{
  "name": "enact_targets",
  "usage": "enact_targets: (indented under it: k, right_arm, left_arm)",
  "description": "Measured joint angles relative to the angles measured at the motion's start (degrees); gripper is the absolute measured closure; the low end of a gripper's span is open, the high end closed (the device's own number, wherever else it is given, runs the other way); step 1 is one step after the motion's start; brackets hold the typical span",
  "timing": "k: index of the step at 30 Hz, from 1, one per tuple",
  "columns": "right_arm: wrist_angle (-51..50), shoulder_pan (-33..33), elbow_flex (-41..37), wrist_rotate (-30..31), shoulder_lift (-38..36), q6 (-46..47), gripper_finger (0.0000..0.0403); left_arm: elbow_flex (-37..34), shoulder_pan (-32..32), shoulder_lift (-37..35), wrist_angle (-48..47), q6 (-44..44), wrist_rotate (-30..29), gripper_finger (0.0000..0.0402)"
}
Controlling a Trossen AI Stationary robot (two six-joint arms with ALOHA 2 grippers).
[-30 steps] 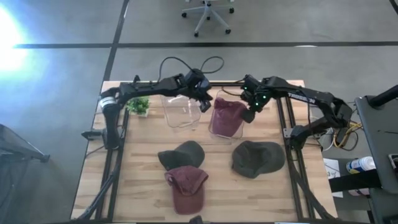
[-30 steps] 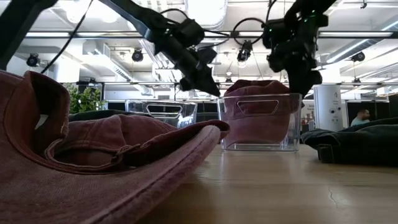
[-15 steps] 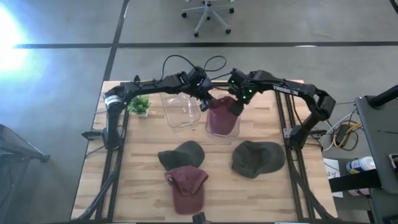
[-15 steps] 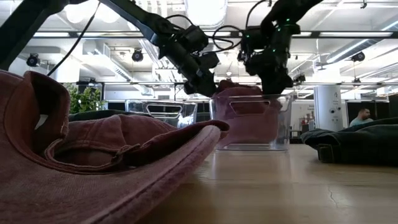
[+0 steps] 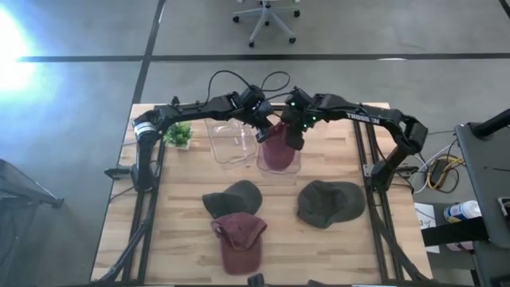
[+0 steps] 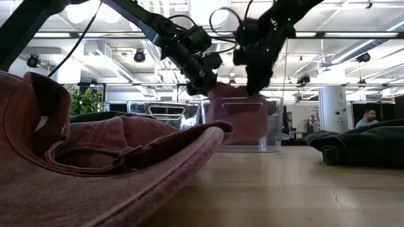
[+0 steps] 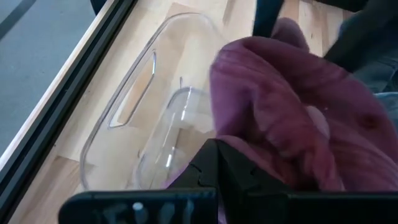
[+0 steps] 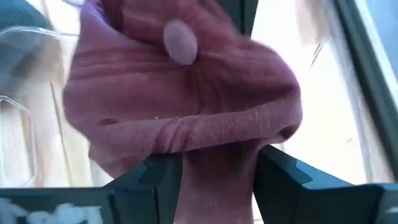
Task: Pick & Place hat
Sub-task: Put the right red cap into the right transparent bin
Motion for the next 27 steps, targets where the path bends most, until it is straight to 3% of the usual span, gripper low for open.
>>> enact_targets:
  k: [19,27]
  right_arm:
    - [4.2,-0.8,-3.5,-0.2,7.3,-7.1,0.0237]
    - [3.9,-1.0,-3.5,-0.1,8.4,-7.1,0.0236]
  left_arm:
    - [0.0,-0.2,-0.1,-0.4,-0.4,1.5,0.0401]
    - [0.0,-0.2,-4.6,-0.7,2.5,1.2,0.0401]
